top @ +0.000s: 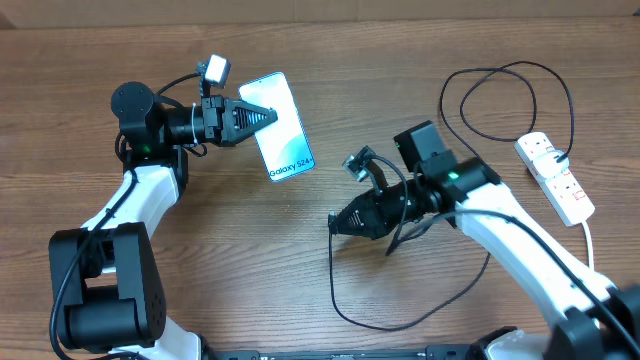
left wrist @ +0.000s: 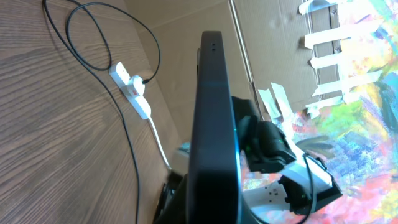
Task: Plug charger to phone and switch on socket
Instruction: 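Lower the right gripper and grasp the USB-C cable end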
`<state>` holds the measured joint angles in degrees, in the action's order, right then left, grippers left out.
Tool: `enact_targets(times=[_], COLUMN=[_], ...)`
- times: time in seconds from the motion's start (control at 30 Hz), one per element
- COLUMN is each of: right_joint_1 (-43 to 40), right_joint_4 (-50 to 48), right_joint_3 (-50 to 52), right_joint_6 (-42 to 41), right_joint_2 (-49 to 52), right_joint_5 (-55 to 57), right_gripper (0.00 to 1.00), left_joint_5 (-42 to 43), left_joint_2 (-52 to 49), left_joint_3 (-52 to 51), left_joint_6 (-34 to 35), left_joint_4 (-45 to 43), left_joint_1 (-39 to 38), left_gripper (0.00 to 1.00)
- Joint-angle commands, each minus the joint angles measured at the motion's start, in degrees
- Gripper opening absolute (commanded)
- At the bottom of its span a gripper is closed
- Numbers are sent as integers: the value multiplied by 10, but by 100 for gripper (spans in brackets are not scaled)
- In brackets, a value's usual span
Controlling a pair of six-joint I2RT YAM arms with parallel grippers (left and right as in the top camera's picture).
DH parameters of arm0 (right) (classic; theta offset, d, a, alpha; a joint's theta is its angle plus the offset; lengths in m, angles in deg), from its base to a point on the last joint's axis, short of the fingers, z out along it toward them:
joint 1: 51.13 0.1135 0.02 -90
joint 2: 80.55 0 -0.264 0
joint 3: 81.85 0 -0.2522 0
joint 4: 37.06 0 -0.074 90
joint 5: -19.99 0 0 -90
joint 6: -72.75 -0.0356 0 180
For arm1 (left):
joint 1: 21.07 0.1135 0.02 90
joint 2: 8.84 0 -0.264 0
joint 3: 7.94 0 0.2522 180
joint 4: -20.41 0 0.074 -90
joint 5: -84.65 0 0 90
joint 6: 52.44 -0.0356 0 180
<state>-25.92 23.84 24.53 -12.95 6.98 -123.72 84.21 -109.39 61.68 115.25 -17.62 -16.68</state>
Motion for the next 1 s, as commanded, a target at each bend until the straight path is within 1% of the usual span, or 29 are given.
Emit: enact_targets(times=[0.0,0.07,0.13,0.2,0.27,0.4,0.57,0.6,0.67,0.73,0.97], right_joint_1=[2,2,2,2,2,3,3,3,3,3,19], right_joint_4=[2,10,17,11,4,-12,-34,-38,-45,-46,-44], right_joint_3=[3,3,3,3,3,3,3,3,3,3,16], right_joint_6=[-46,-110,-145,-169,-188,-221,-247,-253,-256,-259,-297], right_joint_2=[27,44,63,82,109,167,188,188,188,189,190], right_joint_5=[167,322,430,486,520,533,533,535,537,537,535], right_gripper=[4,4,4,4,4,4,4,8,22,28,38], left_joint_5=[11,11,11,11,11,11,11,11,11,11,11], left_joint_2=[3,3,3,3,3,3,3,3,3,3,3], left_joint_3=[7,7,7,7,7,7,7,7,7,7,7], left_joint_6=[7,7,7,7,7,7,7,7,7,7,7], left_joint_4=[-3,-4,-4,-4,-4,-3,-3,-3,-3,-3,-3], left_joint_1=[1,1,1,1,1,1,1,1,1,1,1], left_gripper=[4,4,4,4,4,4,4,4,4,4,4])
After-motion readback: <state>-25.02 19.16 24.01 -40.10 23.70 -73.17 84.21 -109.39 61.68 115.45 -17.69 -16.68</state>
